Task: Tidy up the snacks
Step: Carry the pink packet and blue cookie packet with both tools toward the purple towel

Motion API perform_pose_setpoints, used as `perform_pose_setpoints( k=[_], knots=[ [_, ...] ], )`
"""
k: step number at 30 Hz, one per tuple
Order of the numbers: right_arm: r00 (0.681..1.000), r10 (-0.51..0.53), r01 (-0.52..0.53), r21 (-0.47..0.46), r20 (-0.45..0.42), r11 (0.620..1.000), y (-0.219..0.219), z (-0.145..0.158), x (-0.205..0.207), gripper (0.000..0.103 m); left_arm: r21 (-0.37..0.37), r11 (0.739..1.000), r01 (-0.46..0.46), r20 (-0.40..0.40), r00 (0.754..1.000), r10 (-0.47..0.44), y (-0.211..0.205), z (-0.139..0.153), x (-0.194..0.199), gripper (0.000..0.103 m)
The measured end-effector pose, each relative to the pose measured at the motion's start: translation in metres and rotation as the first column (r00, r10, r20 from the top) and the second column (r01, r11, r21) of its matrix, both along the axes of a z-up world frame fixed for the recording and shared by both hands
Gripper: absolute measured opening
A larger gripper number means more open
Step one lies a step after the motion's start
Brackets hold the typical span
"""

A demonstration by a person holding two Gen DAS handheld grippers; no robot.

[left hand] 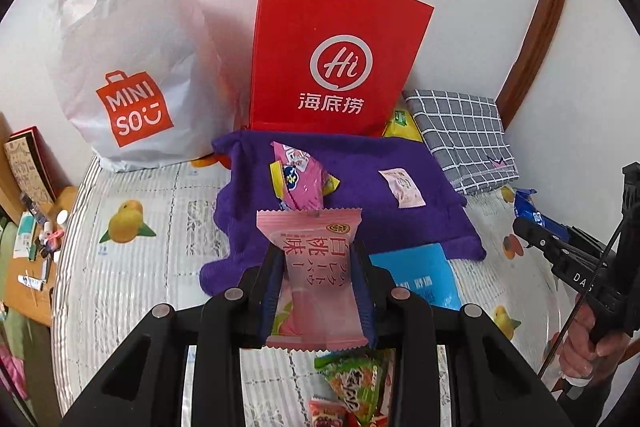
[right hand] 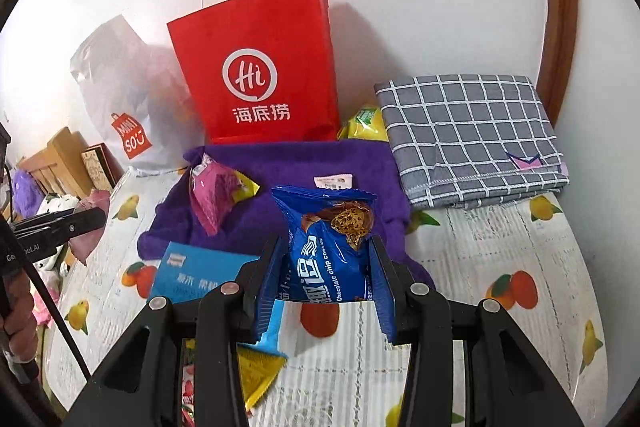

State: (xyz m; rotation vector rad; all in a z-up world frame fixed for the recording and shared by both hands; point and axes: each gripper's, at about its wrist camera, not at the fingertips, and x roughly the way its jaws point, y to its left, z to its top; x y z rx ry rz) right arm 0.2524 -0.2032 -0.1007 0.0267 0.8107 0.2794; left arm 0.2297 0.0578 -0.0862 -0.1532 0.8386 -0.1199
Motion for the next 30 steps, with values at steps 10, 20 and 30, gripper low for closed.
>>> perform_pose_setpoints(
  k=[10,20,30],
  knots=[
    [1.0,-0.008,0.008,0.005,-0.013,1.0,0.003,-0.006,0.03,0.042,0.014,1.0,0.009,-0.01,1.0,-0.009,-0.002,-0.003,0.025,0.031],
    [0.999,-0.007,0.007,-0.002,-0.032,1.0,0.009,-0.017,0.062,0.042,0.01,1.0,0.013,-0.04,0.999,-0.013,-0.002,-0.015,0.051,0.031],
    [0.998,-0.011,0.01,-0.018,-0.059,1.0,0.011,-0.037,0.094,0.042,-0.001,1.0,-0.017,-0.089,0.996,0.017,0.011,-0.033,0.077,0.031]
  ],
)
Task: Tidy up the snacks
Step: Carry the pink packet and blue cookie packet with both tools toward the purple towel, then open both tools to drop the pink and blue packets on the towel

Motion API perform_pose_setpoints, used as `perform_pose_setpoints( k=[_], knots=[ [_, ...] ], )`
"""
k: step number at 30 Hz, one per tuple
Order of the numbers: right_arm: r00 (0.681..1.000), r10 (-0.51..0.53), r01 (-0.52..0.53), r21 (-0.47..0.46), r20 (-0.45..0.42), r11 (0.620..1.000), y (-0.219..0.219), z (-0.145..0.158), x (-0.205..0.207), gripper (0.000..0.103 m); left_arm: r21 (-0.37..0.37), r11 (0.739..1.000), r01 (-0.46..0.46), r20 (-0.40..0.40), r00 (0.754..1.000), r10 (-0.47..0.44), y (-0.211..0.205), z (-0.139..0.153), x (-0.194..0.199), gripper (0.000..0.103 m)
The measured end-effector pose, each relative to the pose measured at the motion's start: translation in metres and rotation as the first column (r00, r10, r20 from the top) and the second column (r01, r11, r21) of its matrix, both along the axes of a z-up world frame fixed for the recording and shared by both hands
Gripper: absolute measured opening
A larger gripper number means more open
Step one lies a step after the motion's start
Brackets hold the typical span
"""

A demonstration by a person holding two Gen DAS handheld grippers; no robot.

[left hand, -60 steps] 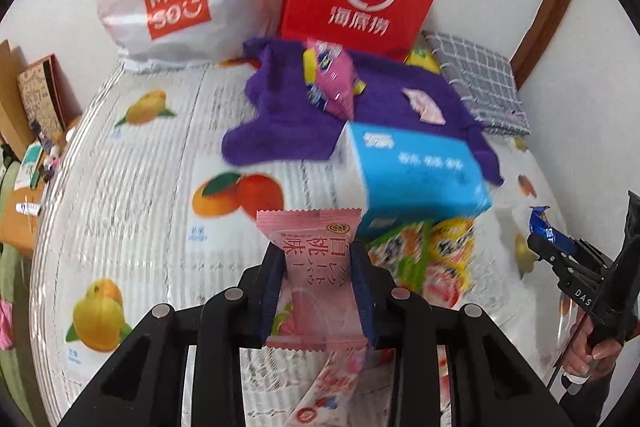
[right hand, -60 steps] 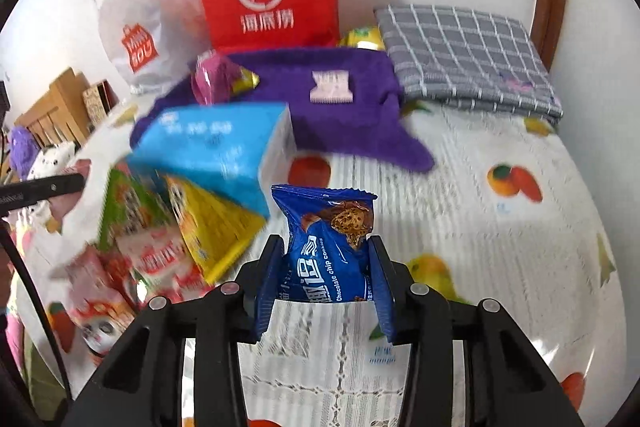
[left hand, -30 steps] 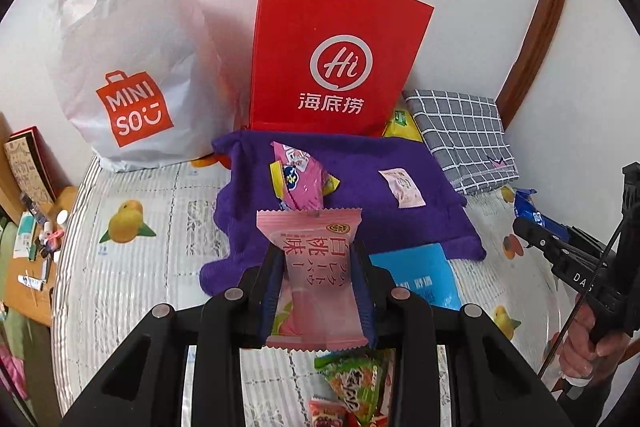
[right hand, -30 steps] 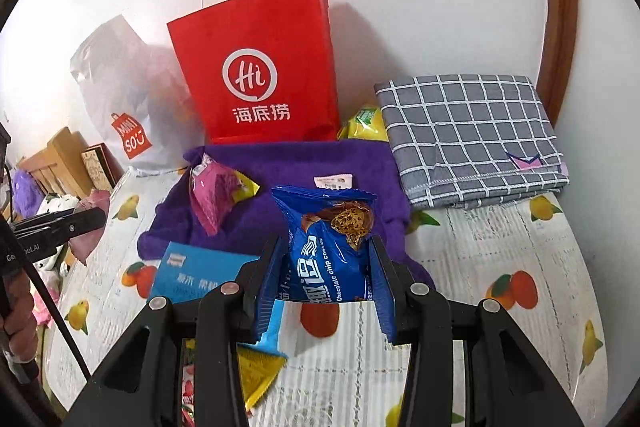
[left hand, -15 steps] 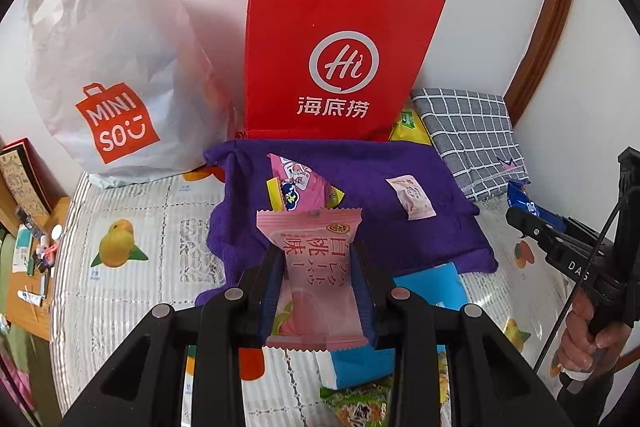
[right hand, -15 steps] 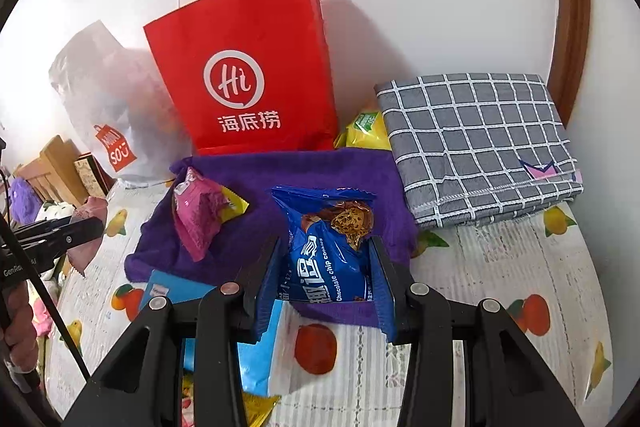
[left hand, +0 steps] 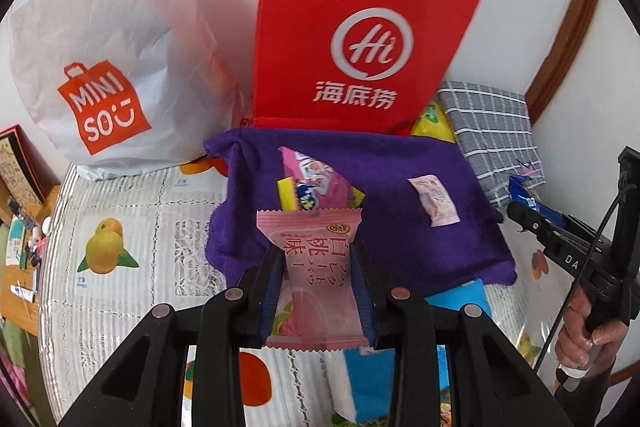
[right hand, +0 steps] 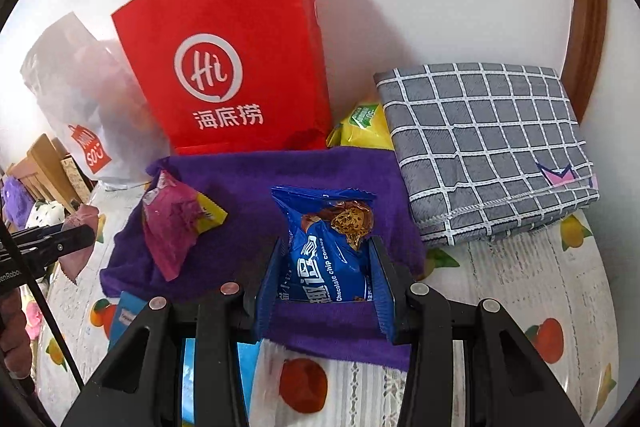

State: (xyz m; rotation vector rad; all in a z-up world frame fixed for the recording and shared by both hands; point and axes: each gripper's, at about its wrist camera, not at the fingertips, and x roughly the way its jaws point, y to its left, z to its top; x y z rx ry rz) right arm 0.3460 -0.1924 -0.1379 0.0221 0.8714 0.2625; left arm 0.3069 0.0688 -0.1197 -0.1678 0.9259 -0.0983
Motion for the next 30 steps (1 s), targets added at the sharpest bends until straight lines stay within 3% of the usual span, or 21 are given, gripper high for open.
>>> perform_pose_setpoints(
  k=[13,30],
  knots=[
    [0.998,0.008,-0.009,-0.005,-0.065,1.0,-0.003,-0.047,0.029,0.042,0.002,0.998,-0.063,-0.076,0.995,0.063,0.012,-0.038,0.034,0.031],
    [0.994,0.033,-0.038,-0.046,-0.108,0.998,0.012,-0.074,0.041,0.043,-0.041,0.999,-0.024,-0.072,0.997,0.021,-0.002,-0.055,0.058,0.032]
  ],
)
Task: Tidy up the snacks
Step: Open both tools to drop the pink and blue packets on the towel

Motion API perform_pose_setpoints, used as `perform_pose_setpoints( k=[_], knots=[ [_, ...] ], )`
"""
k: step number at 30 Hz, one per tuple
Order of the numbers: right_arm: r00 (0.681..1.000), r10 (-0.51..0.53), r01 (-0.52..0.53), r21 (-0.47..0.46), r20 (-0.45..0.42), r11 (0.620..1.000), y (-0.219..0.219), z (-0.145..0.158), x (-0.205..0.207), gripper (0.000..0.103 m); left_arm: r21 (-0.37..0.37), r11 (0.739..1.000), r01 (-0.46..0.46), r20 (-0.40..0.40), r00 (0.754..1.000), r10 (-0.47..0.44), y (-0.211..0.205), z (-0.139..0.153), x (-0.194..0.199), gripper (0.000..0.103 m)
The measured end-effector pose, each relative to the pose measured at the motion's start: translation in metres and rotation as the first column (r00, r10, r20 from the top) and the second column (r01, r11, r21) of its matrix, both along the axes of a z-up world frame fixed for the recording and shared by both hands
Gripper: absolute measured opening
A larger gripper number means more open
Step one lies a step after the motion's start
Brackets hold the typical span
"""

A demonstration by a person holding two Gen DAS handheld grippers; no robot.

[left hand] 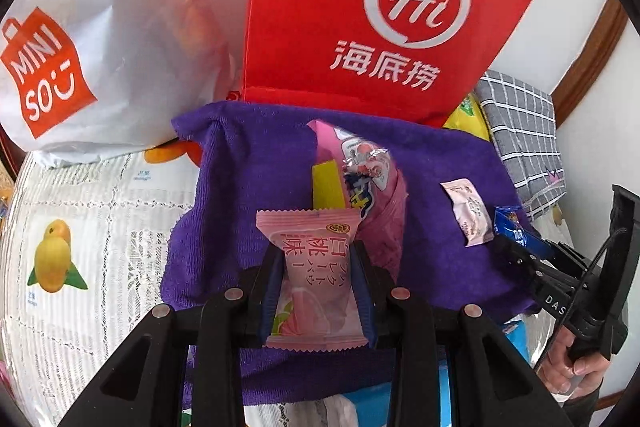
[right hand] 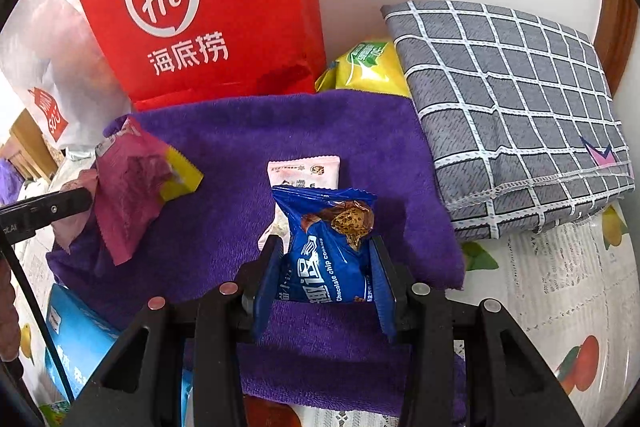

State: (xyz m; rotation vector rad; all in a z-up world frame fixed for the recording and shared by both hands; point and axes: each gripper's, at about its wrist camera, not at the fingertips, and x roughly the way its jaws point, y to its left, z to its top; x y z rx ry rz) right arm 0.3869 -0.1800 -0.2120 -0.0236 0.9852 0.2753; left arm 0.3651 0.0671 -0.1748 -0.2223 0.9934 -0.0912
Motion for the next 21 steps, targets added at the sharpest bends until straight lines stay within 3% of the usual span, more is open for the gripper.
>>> perform_pose_setpoints(
  k=[7,14,17,18,19,21],
  knots=[
    [1.0,0.0,0.0,-0.002,-0.031,1.0,0.002,-0.01,0.006,0.043,0.032,0.999,-0.001,-0.042,0.999,0.002,0.0,-0.014,0.005,0.031],
    [0.999,0.011,-0.011,0.004,-0.036,1.0,0.002,-0.008,0.005,0.049,-0.004,1.0,0.001,-0.077,0.997,-0.001,0.001,-0.019,0.006,0.032],
    [0.999,0.007,-0.007,-0.005,-0.032,1.0,0.001,-0.001,-0.002,0.056,-0.006,1.0,-0.004,-0.096,0.995,0.003,0.003,-0.018,0.004,0.038],
    [1.0,0.003,-0.003,-0.002,-0.03,1.0,0.0,0.002,-0.005,0.057,-0.006,1.0,-0.007,-0.097,0.995,0.006,0.004,-0.017,0.002,0.042],
    [1.0,-0.002,0.002,0.005,-0.028,1.0,-0.001,0.006,-0.007,0.059,-0.005,1.0,-0.01,-0.096,0.995,0.009,0.004,-0.014,-0.001,0.052],
    [1.0,-0.01,0.01,0.021,-0.021,1.0,-0.004,0.015,-0.014,0.062,-0.004,1.0,-0.007,-0.081,0.997,0.006,0.006,-0.008,-0.009,0.056]
  ],
)
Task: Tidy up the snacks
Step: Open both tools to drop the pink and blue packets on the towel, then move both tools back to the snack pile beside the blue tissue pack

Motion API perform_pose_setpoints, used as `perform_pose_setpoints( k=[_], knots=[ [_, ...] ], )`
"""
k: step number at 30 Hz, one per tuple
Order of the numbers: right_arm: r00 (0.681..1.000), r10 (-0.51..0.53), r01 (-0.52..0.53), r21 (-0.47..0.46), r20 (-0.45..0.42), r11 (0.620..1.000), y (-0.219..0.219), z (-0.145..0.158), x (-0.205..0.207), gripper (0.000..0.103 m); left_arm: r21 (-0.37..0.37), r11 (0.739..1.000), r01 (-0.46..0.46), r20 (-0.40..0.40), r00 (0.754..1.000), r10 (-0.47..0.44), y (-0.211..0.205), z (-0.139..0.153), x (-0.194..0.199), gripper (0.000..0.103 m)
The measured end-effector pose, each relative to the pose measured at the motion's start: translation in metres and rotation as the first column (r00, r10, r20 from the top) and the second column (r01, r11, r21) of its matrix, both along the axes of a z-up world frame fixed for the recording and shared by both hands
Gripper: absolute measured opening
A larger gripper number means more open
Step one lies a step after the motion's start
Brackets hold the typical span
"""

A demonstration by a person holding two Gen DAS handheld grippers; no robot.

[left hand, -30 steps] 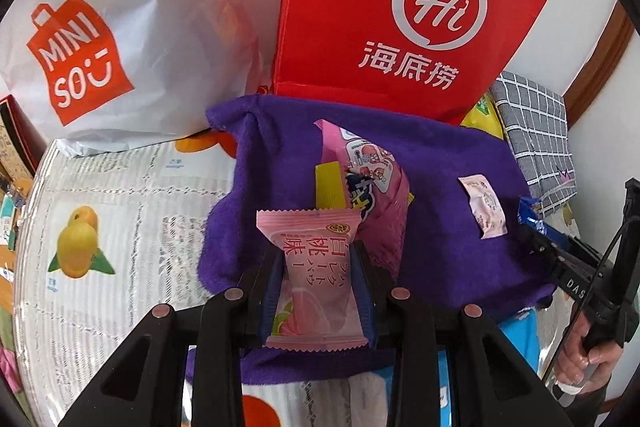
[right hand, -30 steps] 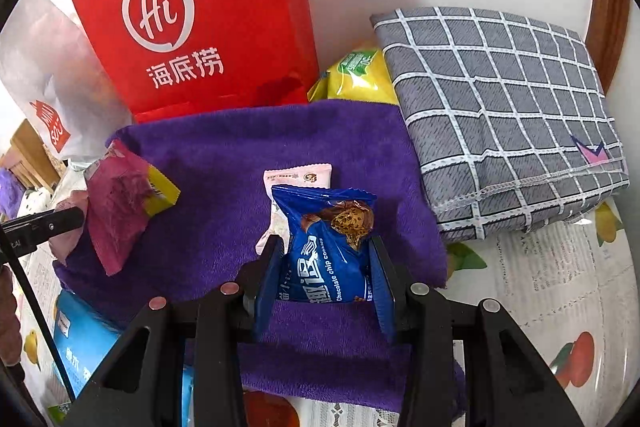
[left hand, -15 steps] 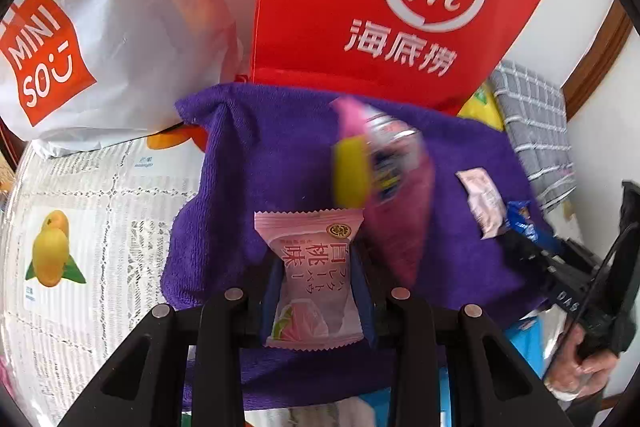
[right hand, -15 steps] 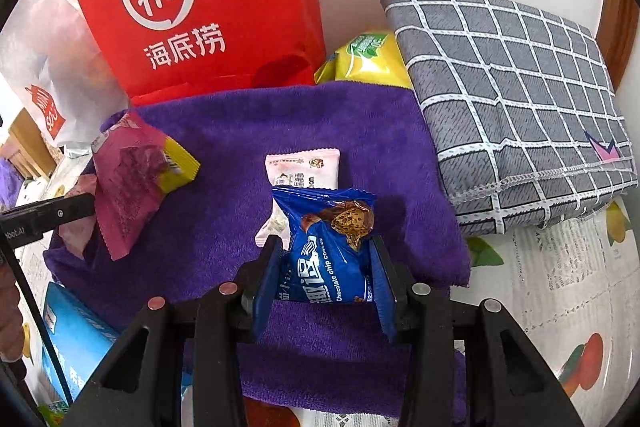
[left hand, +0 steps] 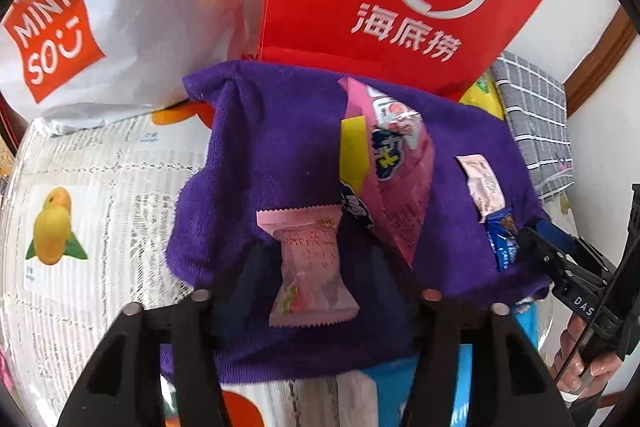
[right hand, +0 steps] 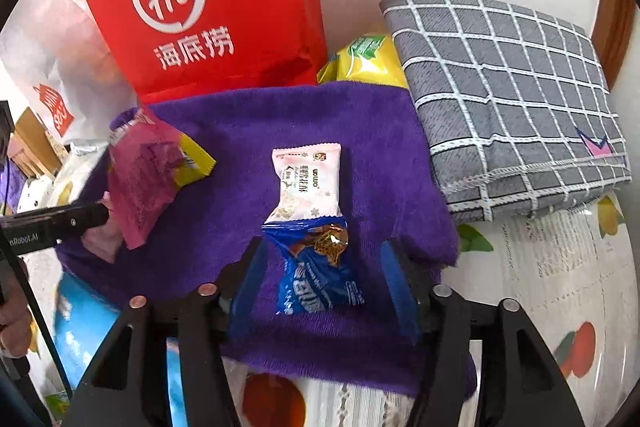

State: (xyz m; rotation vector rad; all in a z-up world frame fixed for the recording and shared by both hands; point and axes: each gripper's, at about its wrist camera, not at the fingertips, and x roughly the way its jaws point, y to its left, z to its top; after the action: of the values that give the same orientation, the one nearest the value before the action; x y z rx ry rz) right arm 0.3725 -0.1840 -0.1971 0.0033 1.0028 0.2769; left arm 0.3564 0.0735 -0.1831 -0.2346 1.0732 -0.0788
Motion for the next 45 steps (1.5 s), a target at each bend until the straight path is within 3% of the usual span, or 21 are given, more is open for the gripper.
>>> perform_pose_setpoints(
  k=[11,18,27,34,40,45],
  knots=[
    [0.993,-0.017,0.019,-0.015,0.114,1.0,-0.003,0.047,-0.07,0.063,0.012,1.0,-0.002,0.076,0.997,0.001,0.005,0.036,-0.058,0.061],
    [0.993,-0.029,0.027,0.016,0.111,1.0,0.002,0.057,-0.116,0.063,0.024,1.0,0.001,0.077,0.997,-0.003,0.011,0.037,-0.099,0.061],
    [1.0,-0.004,0.005,0.073,-0.004,0.997,0.015,0.038,-0.16,0.063,0.047,0.999,-0.007,0.064,0.998,0.004,0.022,0.024,-0.141,0.061],
    [0.999,0.031,-0.027,0.123,-0.031,0.992,0.027,0.032,-0.178,0.063,0.044,0.999,-0.029,0.047,0.999,0.027,0.038,0.016,-0.16,0.061],
    [0.995,0.092,-0.088,0.1,-0.037,0.991,0.048,0.023,-0.188,0.065,0.032,0.999,-0.034,0.044,0.998,0.033,0.045,0.012,-0.173,0.061],
    [0.992,0.114,-0.115,-0.008,-0.047,0.993,0.065,0.001,-0.186,0.065,0.034,0.999,-0.035,0.042,0.999,0.033,0.049,0.011,-0.184,0.061]
  ],
)
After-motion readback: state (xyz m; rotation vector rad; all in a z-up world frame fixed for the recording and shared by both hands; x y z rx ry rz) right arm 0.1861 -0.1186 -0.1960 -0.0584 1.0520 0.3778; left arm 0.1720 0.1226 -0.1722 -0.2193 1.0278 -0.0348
